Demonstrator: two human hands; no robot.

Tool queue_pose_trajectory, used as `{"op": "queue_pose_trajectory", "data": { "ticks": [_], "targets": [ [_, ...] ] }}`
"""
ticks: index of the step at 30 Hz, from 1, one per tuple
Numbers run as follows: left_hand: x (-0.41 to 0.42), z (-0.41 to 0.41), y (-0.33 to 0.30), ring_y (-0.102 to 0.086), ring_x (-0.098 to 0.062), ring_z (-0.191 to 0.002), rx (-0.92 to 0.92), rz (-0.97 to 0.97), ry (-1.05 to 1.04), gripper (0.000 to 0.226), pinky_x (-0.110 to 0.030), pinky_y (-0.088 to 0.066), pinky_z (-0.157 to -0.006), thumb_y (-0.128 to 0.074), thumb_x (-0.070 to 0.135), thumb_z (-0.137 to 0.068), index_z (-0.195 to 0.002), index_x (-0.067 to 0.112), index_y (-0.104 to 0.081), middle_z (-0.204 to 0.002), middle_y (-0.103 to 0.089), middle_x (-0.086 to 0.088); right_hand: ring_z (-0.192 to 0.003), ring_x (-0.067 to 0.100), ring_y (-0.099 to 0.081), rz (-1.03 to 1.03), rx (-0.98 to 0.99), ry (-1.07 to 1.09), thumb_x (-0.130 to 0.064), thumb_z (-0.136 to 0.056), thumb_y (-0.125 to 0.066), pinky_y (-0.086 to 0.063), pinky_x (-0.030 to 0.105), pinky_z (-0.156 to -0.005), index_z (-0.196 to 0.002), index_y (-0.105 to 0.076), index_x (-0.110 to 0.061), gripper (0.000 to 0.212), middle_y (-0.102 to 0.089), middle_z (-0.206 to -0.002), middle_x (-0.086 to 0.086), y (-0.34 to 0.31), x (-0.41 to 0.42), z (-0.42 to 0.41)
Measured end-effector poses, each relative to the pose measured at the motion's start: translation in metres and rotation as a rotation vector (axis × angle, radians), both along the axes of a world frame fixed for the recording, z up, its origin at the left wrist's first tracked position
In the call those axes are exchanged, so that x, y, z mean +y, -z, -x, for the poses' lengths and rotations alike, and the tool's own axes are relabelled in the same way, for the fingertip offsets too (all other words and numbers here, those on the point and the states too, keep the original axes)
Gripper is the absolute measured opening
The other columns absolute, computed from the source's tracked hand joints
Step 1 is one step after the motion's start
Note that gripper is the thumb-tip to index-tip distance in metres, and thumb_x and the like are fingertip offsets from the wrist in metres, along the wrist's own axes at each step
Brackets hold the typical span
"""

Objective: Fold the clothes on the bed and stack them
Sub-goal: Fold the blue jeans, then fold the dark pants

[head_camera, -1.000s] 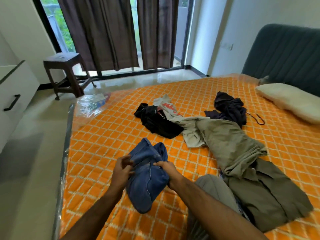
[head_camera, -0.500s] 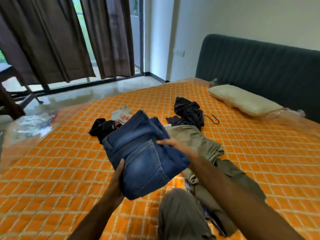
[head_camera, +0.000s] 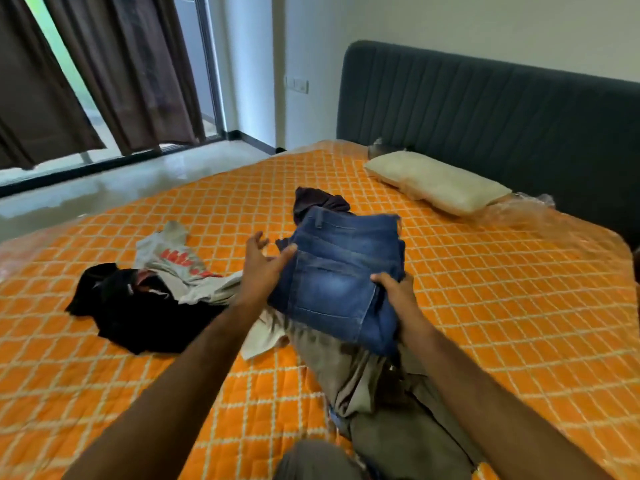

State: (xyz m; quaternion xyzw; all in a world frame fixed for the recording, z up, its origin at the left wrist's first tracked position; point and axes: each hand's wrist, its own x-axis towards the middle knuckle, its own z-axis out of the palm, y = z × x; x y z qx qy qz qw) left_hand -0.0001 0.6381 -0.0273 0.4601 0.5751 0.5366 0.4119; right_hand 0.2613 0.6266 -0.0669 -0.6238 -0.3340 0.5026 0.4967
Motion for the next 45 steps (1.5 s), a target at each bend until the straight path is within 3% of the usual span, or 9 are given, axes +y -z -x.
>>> {"op": "queue_pose_trajectory", "data": {
  "ticks": [7,14,20,23,28,31,39,42,45],
  "targets": [
    [-0.024,-0.001,0.085,-0.013,-0.029,-0.153,1.215,0.009,0.666,0.087,-0.049,-0.027,-0.118,-0.010,0.086,-0.078,-0.154,0.045,-0.021,-0.166,-0.014,0.003,-0.104,0.025,-0.071,0.133,0.226,0.061,-0.039,-0.045,-0.079,-0.059,0.047,-0.091,-0.127,-0.060,-0.008,0.090,-0.072,-0.120,0.009,0.135,-0.018,0.021],
    [-0.036,-0.006,0.102,0.005,-0.027,-0.154,1.319,0.073,0.652,0.105,-0.054,-0.025,-0.118,0.018,0.090,-0.063,-0.155,0.048,-0.011,-0.168,0.001,0.008,-0.154,0.028,-0.004,-0.065,-1.014,-0.269,-0.039,-0.097,-0.062,-0.017,0.047,-0.124,-0.161,-0.006,-0.019,0.087,0.001,-0.168,0.006,0.037,-0.035,0.022],
    [-0.039,-0.008,0.088,-0.004,-0.028,-0.154,1.422,0.109,0.691,0.075,-0.059,-0.016,-0.117,-0.008,0.078,-0.089,-0.152,0.042,-0.025,-0.167,-0.009,0.004,-0.156,0.026,0.004,0.009,-1.366,-0.675,-0.061,-0.103,-0.029,0.004,0.045,-0.126,-0.162,-0.006,-0.021,0.075,0.001,-0.170,0.005,0.077,-0.007,0.043],
    [-0.024,-0.015,0.081,-0.026,-0.025,-0.147,1.541,-0.078,0.588,0.071,-0.056,-0.019,-0.115,-0.005,0.063,-0.092,-0.138,0.027,-0.044,-0.154,-0.035,0.000,-0.151,0.029,-0.020,-0.026,-1.383,-0.662,-0.055,-0.102,-0.036,-0.015,0.046,-0.124,-0.157,-0.025,-0.019,0.067,-0.023,-0.165,0.007,0.075,-0.006,0.046],
    [0.039,-0.048,0.100,0.003,-0.026,-0.155,1.504,0.000,0.612,0.074,-0.057,-0.002,-0.122,-0.014,0.068,-0.098,-0.160,0.029,-0.007,-0.168,0.008,-0.002,-0.096,0.034,-0.058,-0.076,-0.982,-0.493,-0.018,-0.097,-0.048,-0.050,0.050,-0.082,-0.100,-0.063,-0.005,0.020,-0.063,-0.103,0.015,0.047,0.070,0.021],
    [0.060,-0.053,0.151,-0.020,-0.037,-0.151,1.508,-0.076,0.583,0.080,-0.064,-0.020,-0.117,0.004,0.074,-0.090,-0.159,0.033,-0.001,-0.165,0.002,-0.003,-0.102,0.030,-0.058,-0.101,-0.912,-0.317,-0.010,-0.094,-0.054,-0.051,0.046,-0.085,-0.108,-0.060,-0.009,0.016,-0.058,-0.116,0.011,0.051,0.145,0.006],
    [0.068,-0.052,0.223,-0.041,-0.036,-0.138,1.443,-0.324,0.347,0.073,-0.057,-0.021,-0.107,-0.017,0.070,-0.098,-0.153,0.027,-0.037,-0.156,-0.042,-0.006,-0.144,0.038,-0.034,0.289,-0.641,-0.187,-0.049,-0.081,-0.080,-0.045,0.045,-0.106,-0.159,0.001,-0.004,0.122,-0.012,-0.164,0.016,0.128,0.286,0.052],
    [0.073,-0.048,0.226,-0.039,-0.033,-0.136,1.451,-0.288,0.396,0.071,-0.055,-0.021,-0.105,-0.019,0.071,-0.097,-0.149,0.030,-0.045,-0.154,-0.044,-0.005,-0.099,0.036,-0.064,0.262,-0.808,-0.184,-0.032,-0.090,-0.072,-0.056,0.044,-0.075,-0.134,-0.047,0.002,0.061,-0.060,-0.118,0.020,0.127,0.292,0.064],
    [0.073,-0.048,0.225,-0.048,-0.031,-0.131,1.458,-0.237,0.424,0.070,-0.055,-0.034,-0.099,-0.020,0.071,-0.096,-0.145,0.032,-0.050,-0.151,-0.049,-0.003,-0.074,0.030,-0.057,0.174,-0.642,-0.156,-0.013,-0.095,-0.053,-0.039,0.038,-0.062,-0.114,-0.056,0.001,0.024,-0.052,-0.090,0.011,0.094,0.284,0.066]
  ]
}}
